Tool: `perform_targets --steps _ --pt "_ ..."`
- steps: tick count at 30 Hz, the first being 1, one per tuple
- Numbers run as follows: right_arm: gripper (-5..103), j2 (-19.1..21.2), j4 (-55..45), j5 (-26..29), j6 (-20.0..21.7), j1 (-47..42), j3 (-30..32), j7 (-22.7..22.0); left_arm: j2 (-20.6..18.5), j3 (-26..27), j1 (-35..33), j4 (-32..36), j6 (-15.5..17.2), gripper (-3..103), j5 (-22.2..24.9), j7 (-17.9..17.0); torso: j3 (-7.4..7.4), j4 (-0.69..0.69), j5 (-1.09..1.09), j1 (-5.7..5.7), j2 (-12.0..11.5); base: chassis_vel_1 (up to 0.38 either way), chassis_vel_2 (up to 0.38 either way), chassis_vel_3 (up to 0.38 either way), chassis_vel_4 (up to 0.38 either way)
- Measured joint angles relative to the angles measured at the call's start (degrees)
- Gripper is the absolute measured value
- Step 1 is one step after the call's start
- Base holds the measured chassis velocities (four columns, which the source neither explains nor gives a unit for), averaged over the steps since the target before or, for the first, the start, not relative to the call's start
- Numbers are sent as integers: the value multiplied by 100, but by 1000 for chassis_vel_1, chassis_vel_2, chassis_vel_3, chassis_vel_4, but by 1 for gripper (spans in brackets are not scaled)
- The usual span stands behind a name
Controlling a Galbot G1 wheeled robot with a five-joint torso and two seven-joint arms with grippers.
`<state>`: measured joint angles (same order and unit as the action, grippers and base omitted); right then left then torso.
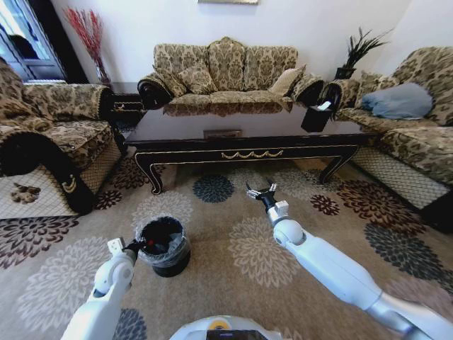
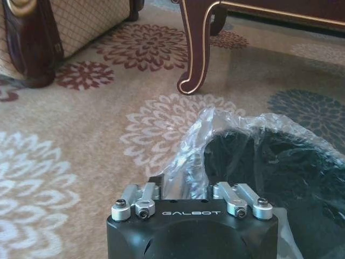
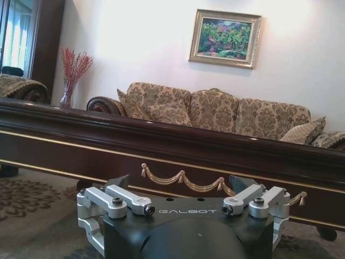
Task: Move to the front of the table and pick up the trash from the floor, then place it into the trash bin.
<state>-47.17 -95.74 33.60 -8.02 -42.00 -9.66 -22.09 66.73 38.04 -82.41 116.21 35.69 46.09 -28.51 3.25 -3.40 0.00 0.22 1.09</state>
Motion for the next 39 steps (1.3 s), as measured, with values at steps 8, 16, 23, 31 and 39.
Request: perform_targets --steps 8,16,23,31,39 --pt "100 209 -476 -87 127 -1093 1162 -9 -486 130 -325 744 206 72 418 -430 0 -10 0 0 0 0 0 0 0" --pt "100 187 -663 -105 147 -1536 1987 95 -372 876 -917 1563 -1361 99 -696 729 0 -1 0 0 0 0 0 0 0" --pt "100 148 -850 -142 27 -1932 2606 164 220 1338 -1119 1619 -2983 100 -2332 2177 0 -2 -1 0 0 0 0 0 0" --pt "100 -50 -1106 -431 -75 -2631 3523 119 1094 1801 -1416 2070 -3543 100 -3064 2400 0 -2 1 -1 -1 0 0 0 0" --pt "100 -79 -1283 -627 -648 -3192 4134 575 1277 2237 -1589 2283 -3698 100 -2879 2602 0 -1 1 -1 -1 0 0 0 0"
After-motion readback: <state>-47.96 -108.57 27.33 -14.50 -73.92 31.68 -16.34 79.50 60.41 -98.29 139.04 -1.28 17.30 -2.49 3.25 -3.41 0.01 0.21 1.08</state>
